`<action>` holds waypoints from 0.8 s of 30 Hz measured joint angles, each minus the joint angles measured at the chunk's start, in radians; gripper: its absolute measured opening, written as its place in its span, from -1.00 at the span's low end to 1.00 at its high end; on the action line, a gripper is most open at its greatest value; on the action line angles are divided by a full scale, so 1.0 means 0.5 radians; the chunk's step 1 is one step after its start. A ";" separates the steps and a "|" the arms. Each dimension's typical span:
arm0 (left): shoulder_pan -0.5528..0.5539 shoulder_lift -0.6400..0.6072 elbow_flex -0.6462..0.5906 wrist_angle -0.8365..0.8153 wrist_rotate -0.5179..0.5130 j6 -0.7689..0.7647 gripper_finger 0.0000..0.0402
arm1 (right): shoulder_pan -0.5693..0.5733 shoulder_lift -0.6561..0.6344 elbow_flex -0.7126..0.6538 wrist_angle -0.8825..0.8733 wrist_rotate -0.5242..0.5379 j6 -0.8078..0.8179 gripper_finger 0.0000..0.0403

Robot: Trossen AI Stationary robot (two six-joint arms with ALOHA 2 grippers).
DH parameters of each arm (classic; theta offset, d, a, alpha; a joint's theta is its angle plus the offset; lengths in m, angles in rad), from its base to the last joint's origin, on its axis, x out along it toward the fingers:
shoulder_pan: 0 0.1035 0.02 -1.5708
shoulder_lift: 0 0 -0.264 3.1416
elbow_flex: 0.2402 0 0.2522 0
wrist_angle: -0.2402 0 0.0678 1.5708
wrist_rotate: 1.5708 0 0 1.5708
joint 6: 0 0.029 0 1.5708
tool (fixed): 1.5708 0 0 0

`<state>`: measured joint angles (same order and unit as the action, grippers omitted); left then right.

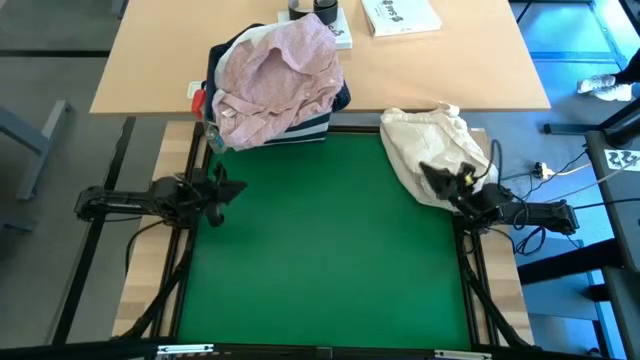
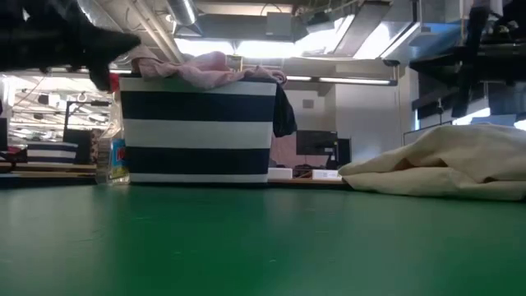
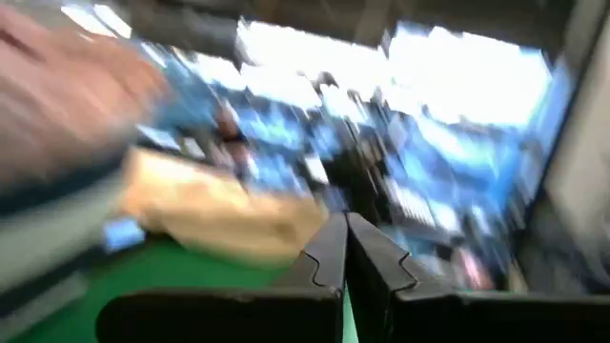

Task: Fold laundry
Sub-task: Remove the red polo from the blue laundry bin

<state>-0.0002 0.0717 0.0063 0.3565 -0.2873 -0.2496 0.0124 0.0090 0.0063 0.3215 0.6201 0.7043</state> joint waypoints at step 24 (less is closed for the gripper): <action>0.000 0.000 0.480 0.157 -1.240 0.393 -1.00 | -0.258 1.369 1.275 -0.443 -0.248 -1.111 -0.90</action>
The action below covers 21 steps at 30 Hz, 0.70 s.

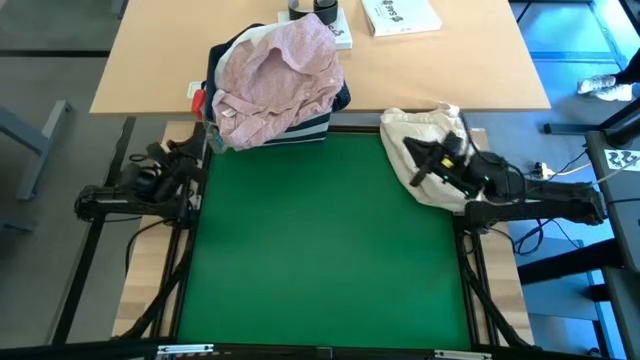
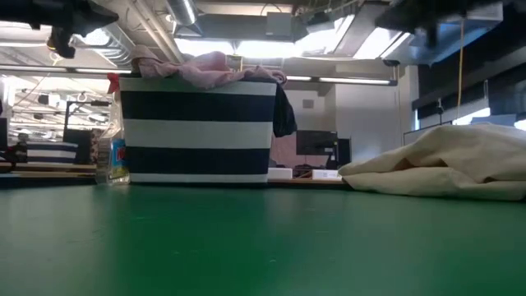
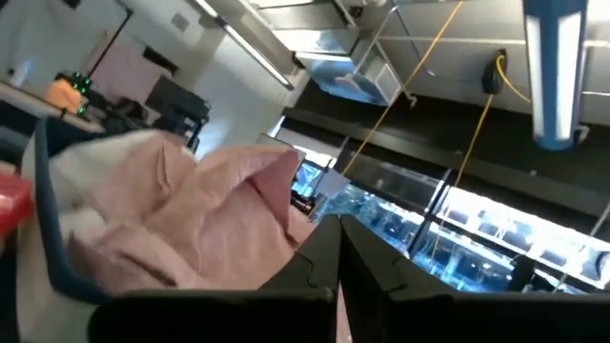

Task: Fold laundry
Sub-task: Remove the red polo from the blue laundry bin

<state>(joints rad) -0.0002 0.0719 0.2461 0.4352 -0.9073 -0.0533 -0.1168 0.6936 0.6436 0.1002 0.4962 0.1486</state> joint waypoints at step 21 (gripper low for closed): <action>0.000 0.000 0.073 0.094 0.005 0.235 -1.00 | -0.527 2.140 2.370 -0.934 -0.808 -0.668 -0.44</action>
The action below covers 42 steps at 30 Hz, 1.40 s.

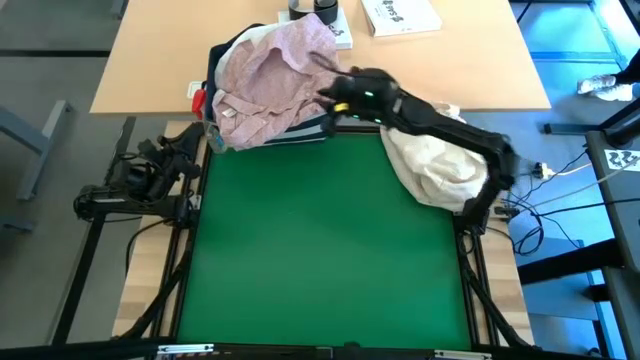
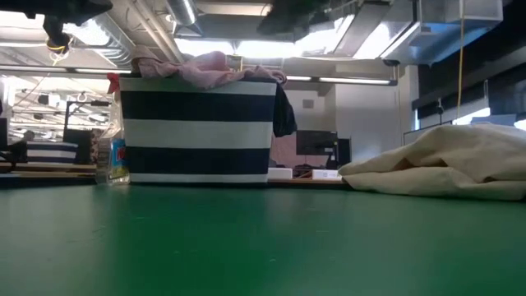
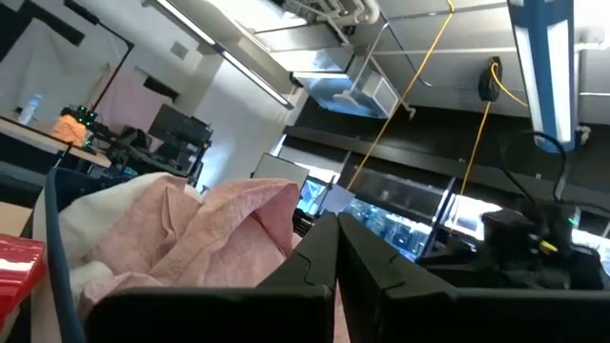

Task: Fold laundry
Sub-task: Remove the red polo from the blue laundry bin

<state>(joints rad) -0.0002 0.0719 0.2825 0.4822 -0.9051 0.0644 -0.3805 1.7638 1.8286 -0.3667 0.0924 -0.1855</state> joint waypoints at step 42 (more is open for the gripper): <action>-0.001 0.000 0.008 -0.423 0.081 -0.004 -0.85 | 0.008 0.513 0.977 -0.312 -0.138 -0.318 -0.96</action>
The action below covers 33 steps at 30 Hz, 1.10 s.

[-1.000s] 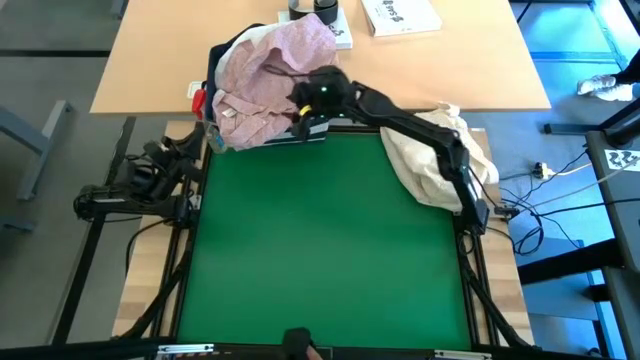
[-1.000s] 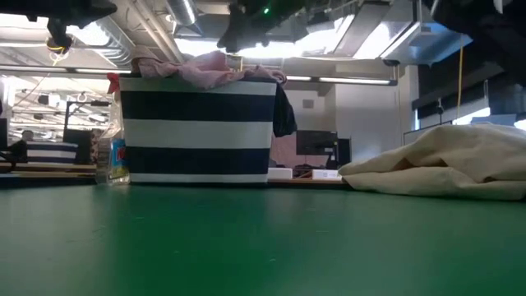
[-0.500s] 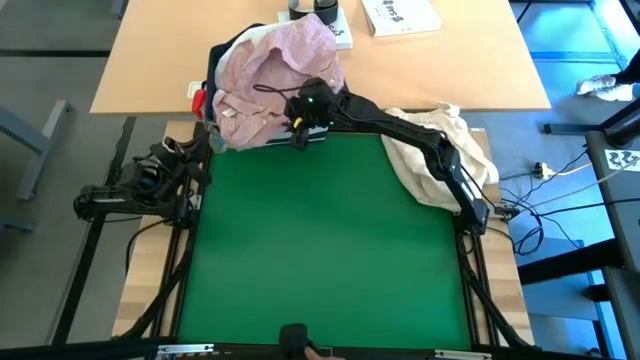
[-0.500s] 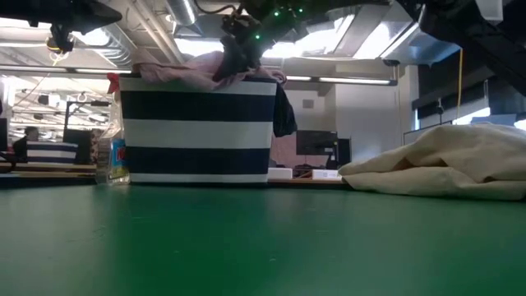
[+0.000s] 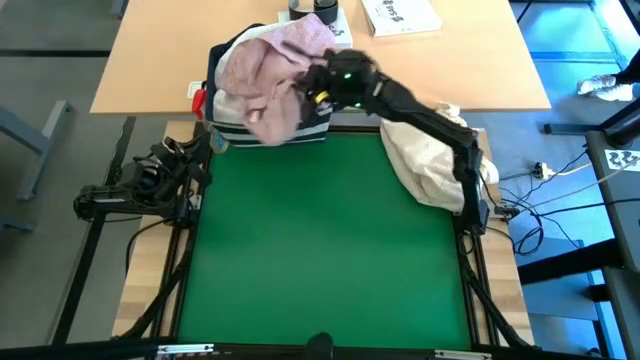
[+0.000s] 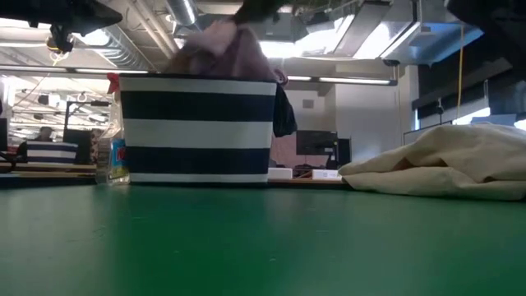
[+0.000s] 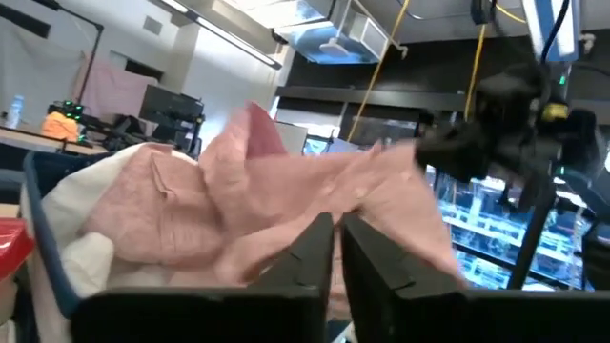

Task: Fold laundry
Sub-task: Remove the red polo from the blue laundry bin

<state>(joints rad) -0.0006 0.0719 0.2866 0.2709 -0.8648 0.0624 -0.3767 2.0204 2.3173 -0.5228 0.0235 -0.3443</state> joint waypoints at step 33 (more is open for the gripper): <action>0.040 2.240 1.940 -0.449 0.136 0.893 -0.17 | -0.072 -0.991 0.002 -0.218 -0.402 0.108 -0.96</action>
<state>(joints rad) 0.0196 1.1919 1.2565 0.0462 -0.7970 0.5090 -0.4129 1.5249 2.3180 -0.6316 -0.1776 -0.2901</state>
